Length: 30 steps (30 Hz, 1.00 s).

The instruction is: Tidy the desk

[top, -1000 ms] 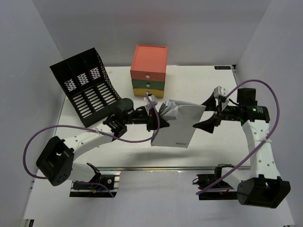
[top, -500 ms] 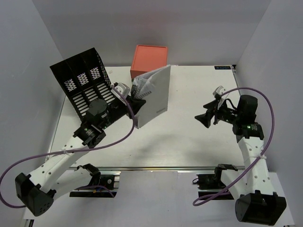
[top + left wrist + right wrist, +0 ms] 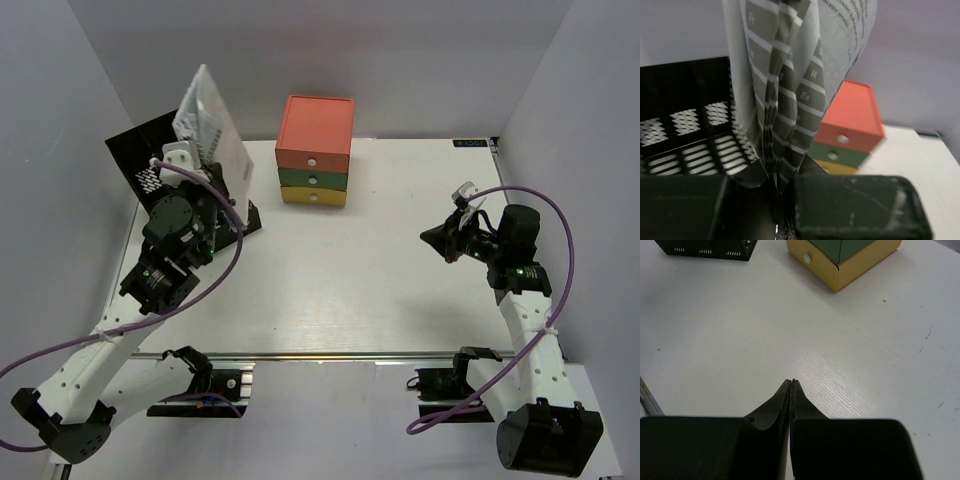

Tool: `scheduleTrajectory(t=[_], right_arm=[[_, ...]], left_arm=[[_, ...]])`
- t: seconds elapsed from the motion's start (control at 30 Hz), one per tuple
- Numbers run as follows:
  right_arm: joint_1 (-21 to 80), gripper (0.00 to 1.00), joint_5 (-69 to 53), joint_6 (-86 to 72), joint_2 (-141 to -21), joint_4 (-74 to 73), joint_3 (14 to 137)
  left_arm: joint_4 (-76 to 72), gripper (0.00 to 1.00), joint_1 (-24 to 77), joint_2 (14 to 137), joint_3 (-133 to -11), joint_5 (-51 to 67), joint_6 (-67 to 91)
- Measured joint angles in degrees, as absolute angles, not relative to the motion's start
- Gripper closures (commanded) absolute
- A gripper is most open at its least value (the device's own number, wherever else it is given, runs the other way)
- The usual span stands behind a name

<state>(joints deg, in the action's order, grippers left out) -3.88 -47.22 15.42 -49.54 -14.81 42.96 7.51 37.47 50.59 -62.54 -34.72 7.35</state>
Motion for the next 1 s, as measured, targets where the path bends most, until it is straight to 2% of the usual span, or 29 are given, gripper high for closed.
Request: scheduleTrajectory(t=[0.2,0.33,0.7,1.0], right_arm=[[-3.88,1.0,-46.68,15.27,-49.32,-14.79,42.26],[-3.88,1.0,-46.61,15.14,-49.3,-14.79,42.26],[-3.88,1.0,-46.46,14.98,-49.32,-14.81,42.24],[-3.88,1.0,-46.17,15.0,-49.32,-14.81,42.22]], left_arm=[[4.64,1.0,37.23,55.22,-64.25,-52.66,4.8],[-1.58,1.0,37.23,61.82,-64.2,-59.7,-0.62],[-24.12,1.0,35.59,80.73,-65.08,-64.07,-18.15],[-28.99,1.0,30.04,93.41,-69.93,-63.48,-21.85]])
